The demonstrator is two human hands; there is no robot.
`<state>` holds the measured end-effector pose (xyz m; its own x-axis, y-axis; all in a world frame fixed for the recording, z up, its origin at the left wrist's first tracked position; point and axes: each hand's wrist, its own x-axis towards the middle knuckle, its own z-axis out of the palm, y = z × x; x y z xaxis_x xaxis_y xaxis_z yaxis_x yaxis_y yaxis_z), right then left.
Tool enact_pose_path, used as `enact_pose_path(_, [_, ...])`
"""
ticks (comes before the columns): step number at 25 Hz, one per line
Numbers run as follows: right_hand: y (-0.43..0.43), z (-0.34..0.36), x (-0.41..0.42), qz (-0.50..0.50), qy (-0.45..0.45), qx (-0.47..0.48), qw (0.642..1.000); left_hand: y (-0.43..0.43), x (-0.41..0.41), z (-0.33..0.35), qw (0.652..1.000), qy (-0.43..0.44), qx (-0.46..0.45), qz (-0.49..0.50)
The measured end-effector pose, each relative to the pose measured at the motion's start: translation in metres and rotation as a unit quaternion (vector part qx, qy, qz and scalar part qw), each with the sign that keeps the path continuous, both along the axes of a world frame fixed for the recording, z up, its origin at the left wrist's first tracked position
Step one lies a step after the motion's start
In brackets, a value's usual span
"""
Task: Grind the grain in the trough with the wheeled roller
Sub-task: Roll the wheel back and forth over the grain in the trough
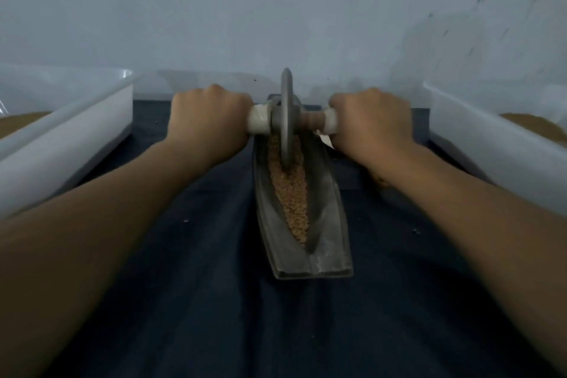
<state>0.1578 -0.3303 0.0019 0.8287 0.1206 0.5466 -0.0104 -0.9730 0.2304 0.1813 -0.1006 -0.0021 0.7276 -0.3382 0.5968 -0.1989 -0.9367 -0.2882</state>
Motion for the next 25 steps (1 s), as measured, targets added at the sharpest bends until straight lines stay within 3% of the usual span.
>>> enact_pose_path(3, [0.008, 0.016, 0.016, 0.002, -0.001, -0.015, 1.000, -0.003, 0.007, 0.002, 0.999, 0.030, -0.031, 0.021])
enact_pose_path(6, [-0.003, 0.007, -0.025, 0.040, 0.048, -0.013, 0.998, 0.011, -0.033, 0.000, 0.999, 0.025, 0.023, -0.019])
enact_pose_path(11, [-0.026, -0.001, -0.095, 0.095, -0.028, -0.013, 0.995, 0.031, -0.087, 0.016, 0.993, -0.031, 0.071, -0.090])
enact_pose_path(14, [-0.014, -0.006, -0.058, 0.058, -0.028, -0.014, 0.998, 0.018, -0.056, 0.003, 0.997, -0.002, 0.081, -0.015])
enact_pose_path(19, [0.001, 0.000, 0.016, 0.007, 0.058, 0.103, 0.993, -0.013, 0.016, 0.031, 0.997, 0.028, 0.073, 0.014])
enact_pose_path(22, [-0.007, -0.001, -0.017, 0.035, 0.064, 0.050, 0.996, -0.001, -0.013, 0.019, 0.996, 0.051, 0.072, -0.009])
enact_pose_path(25, [-0.018, 0.005, -0.071, 0.090, -0.038, -0.051, 0.994, 0.027, -0.065, 0.008, 0.996, 0.037, 0.065, -0.057])
